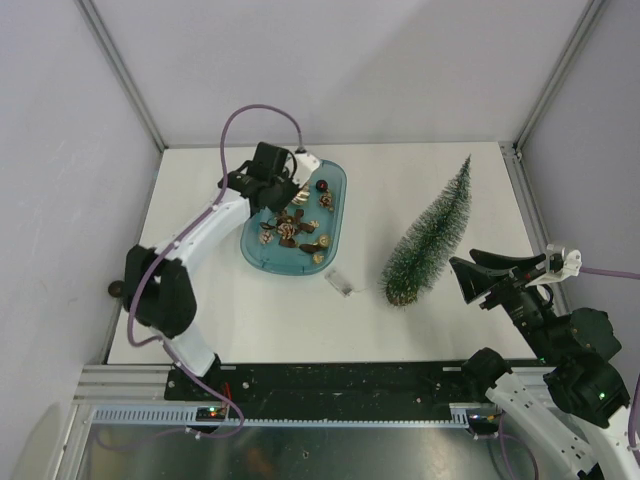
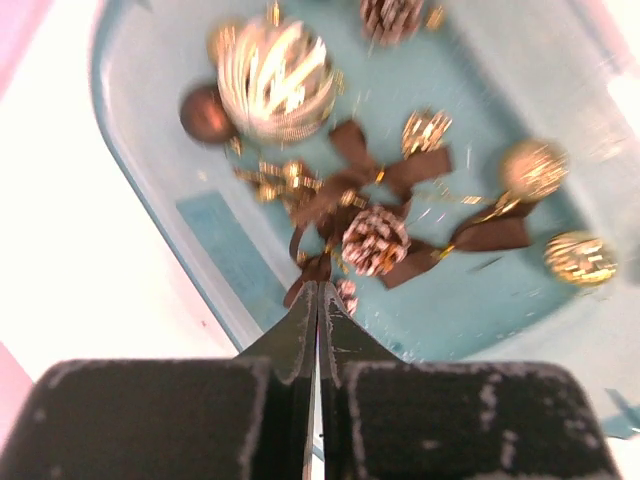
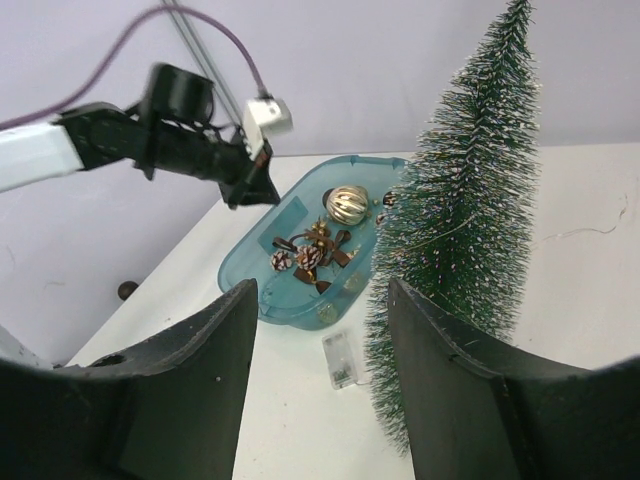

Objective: Decorate the small christmas tree

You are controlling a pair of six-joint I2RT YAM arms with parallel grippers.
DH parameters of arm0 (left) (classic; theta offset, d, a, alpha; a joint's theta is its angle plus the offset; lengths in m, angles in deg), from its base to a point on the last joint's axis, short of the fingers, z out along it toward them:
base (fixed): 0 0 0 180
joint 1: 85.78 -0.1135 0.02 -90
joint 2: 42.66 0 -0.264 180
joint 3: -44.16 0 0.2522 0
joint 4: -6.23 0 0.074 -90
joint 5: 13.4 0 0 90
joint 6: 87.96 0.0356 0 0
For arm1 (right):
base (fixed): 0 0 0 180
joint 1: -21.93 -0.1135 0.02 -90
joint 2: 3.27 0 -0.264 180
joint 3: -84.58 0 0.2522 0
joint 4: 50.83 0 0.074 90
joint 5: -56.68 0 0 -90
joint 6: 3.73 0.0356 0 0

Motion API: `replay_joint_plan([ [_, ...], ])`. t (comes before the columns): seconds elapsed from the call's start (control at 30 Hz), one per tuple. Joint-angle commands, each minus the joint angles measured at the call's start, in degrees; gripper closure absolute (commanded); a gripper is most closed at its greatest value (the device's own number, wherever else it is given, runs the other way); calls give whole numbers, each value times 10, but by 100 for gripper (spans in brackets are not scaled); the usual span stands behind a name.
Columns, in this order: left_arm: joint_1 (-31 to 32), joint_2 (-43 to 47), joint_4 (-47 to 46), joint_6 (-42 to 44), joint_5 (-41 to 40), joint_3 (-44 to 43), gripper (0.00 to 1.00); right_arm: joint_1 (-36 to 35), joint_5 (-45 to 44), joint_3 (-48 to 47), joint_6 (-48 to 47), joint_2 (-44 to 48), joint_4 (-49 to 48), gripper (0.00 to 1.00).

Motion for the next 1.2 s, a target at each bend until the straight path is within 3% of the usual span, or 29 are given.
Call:
replay_joint_plan([
  [0.0, 64, 80, 15, 4, 2, -61, 100, 11, 20, -21, 3, 2, -17, 41],
  [0.1, 107, 93, 38, 20, -20, -79, 98, 16, 24, -25, 3, 3, -12, 41],
  [0.17, 112, 82, 50, 24, -32, -71, 83, 20, 26, -25, 4, 6, -8, 41],
  [0.2, 108, 75, 52, 24, -35, -63, 69, 22, 27, -25, 4, 8, -7, 41],
  [0.27, 80, 43, 53, 16, -32, -47, 52, 26, 30, -25, 4, 11, -3, 40],
  [0.4, 26, -11, 49, 4, -13, -46, 39, 30, 30, -26, 0, 16, 3, 40],
  [0.9, -28, -163, 28, 23, -27, -99, 39, 34, 27, -26, -2, 22, 21, 40],
  [1.17, -40, -197, 12, 36, -38, -101, 47, 34, 23, -26, -2, 24, 29, 40],
])
